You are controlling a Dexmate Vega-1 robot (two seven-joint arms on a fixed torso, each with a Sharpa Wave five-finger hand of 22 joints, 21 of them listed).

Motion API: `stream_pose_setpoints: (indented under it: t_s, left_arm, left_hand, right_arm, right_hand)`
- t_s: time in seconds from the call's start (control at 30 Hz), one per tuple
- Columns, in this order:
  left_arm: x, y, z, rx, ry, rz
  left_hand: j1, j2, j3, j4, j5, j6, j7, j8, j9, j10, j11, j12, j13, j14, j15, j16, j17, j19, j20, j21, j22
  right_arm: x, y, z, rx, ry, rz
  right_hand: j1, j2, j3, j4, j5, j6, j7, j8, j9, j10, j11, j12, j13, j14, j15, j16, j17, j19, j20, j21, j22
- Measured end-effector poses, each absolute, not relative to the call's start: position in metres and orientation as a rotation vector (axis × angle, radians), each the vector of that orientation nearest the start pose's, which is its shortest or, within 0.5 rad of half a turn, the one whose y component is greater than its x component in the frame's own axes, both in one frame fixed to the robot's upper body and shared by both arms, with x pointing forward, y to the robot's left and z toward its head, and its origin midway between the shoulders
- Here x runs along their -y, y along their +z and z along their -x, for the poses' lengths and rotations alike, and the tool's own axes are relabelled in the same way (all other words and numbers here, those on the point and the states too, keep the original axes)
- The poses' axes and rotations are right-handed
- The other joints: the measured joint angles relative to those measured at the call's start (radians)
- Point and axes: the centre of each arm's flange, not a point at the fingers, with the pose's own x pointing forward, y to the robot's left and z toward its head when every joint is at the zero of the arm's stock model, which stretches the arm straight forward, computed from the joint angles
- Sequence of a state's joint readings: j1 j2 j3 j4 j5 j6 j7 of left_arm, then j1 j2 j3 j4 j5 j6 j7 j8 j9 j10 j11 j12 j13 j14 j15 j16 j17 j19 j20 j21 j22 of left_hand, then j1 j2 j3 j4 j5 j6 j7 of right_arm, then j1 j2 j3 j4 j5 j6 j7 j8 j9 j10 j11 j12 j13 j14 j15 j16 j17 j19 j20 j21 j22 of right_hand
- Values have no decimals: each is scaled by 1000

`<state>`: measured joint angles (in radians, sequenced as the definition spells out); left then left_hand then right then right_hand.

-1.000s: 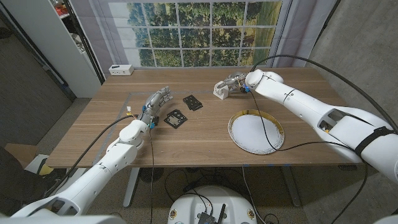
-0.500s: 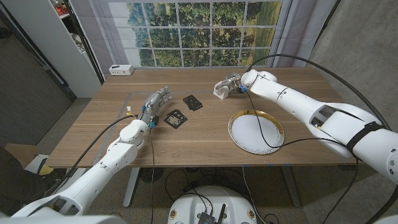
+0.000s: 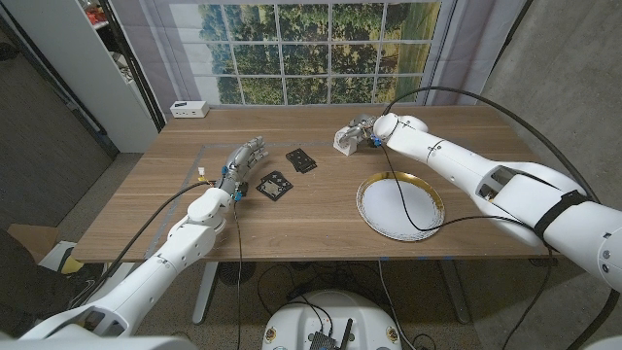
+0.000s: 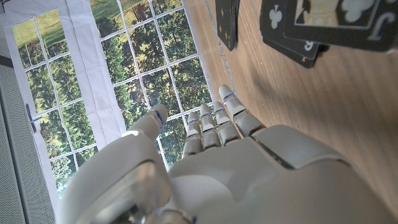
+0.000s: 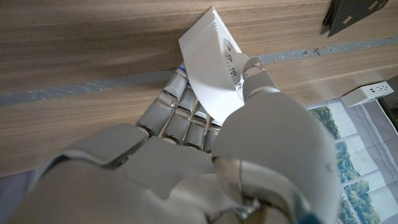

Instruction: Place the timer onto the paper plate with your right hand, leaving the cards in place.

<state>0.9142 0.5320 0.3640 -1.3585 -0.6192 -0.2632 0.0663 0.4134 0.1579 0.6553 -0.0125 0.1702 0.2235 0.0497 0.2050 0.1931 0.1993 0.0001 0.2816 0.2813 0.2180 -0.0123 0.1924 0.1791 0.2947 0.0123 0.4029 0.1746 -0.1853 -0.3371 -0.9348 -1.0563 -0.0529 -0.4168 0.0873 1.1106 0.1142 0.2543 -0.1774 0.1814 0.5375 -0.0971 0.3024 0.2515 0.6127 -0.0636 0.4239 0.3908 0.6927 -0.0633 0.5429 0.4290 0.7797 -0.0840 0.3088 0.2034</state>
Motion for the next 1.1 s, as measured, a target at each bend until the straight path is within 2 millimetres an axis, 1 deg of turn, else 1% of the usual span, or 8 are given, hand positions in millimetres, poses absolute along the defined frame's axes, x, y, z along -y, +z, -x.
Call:
stream_pose_setpoints:
  t_s: [0.07, 0.17, 0.33, 0.47, 0.73, 0.77, 0.9, 1.1]
  left_arm:
    - [-296, -58, -644, 540, -131, 29]
    - [-297, -59, -645, 539, -131, 30]
    - [-297, -58, -645, 542, -132, 30]
    - [-297, -58, -646, 543, -134, 29]
    - [-295, -57, -648, 542, -137, 30]
    - [-295, -57, -647, 545, -144, 28]
    - [-294, -57, -648, 545, -147, 27]
    - [-294, -56, -649, 544, -147, 26]
  left_hand:
    - [0, 0, 0, 0, 0, 0, 0, 0, 0, 1, 1, 0, 0, 0, 0, 0, 0, 0, 0, -4, 0]
    - [0, 0, 0, 0, 0, 0, 0, 0, 0, 4, -2, 0, 0, 0, 0, 0, 0, 0, 0, -4, 0]
    - [0, 0, 0, 0, 0, 3, -3, 0, 0, 4, -2, 0, 0, 0, 0, 0, 0, 0, 0, -4, 0]
    - [0, 0, 0, 0, 0, 3, -3, 0, 0, 4, -2, 0, 0, 0, 0, 0, 0, 6, 6, -4, 0]
    - [0, 0, 0, 0, 0, 3, -3, 0, 0, 4, -2, 0, 5, 0, 0, 0, 0, 6, 6, -4, 0]
    - [0, 0, 0, 0, 0, 3, -3, 0, 0, 4, -2, 0, 5, 0, 0, 0, 0, 6, 6, -4, 0]
    - [0, 0, 0, 0, 0, 7, 1, 0, 0, 4, -2, 0, 5, 0, 0, 0, 0, 6, 6, -4, 0]
    - [0, 0, 0, 0, 0, 8, 2, 0, 0, 4, -2, 0, 5, 0, 0, 0, 0, 6, 6, -4, 0]
  right_arm:
    - [131, 91, -729, 240, 130, 1027]
    - [132, 90, -728, 266, 110, 1016]
    - [136, 90, -724, 304, 83, 996]
    - [139, 91, -721, 325, 73, 981]
    - [147, 92, -716, 317, 51, 965]
    - [155, 103, -701, 364, 51, 955]
    - [164, 108, -690, 367, 49, 946]
    - [169, 100, -693, 307, 53, 940]
  right_hand:
    - [32, -1, 4, 1, -7, 28, -17, 10, 7, 30, -20, 24, 14, 37, -8, 20, 0, 11, -3, 18, 5]
    - [57, -26, 4, 1, -7, 75, -20, 28, 26, 79, -50, 64, 35, 94, -15, 23, 0, 43, -12, 56, 15]
    - [73, -42, 4, 1, -3, 110, -11, 46, 43, 100, -40, 118, 36, 128, -10, 24, 0, 63, -20, 105, 30]
    - [74, -43, 4, 1, -3, 117, -3, 47, 48, 106, -35, 124, 36, 136, -7, 24, 0, 72, -22, 125, 36]
    - [78, -47, 4, 1, -3, 128, -14, 46, 48, 117, -36, 124, 37, 144, -5, 24, 0, 65, -20, 140, 45]
    - [79, -48, 4, 1, -3, 128, -14, 46, 48, 118, -37, 124, 37, 144, -5, 24, 0, 60, -19, 143, 45]
    - [81, -50, 0, 6, -4, 130, -15, 46, 46, 116, -42, 119, 41, 144, -5, 24, 0, 60, -18, 143, 50]
    - [83, -52, 0, 6, -4, 130, -16, 46, 44, 116, -42, 111, 69, 144, -5, 24, 0, 51, -16, 151, 51]
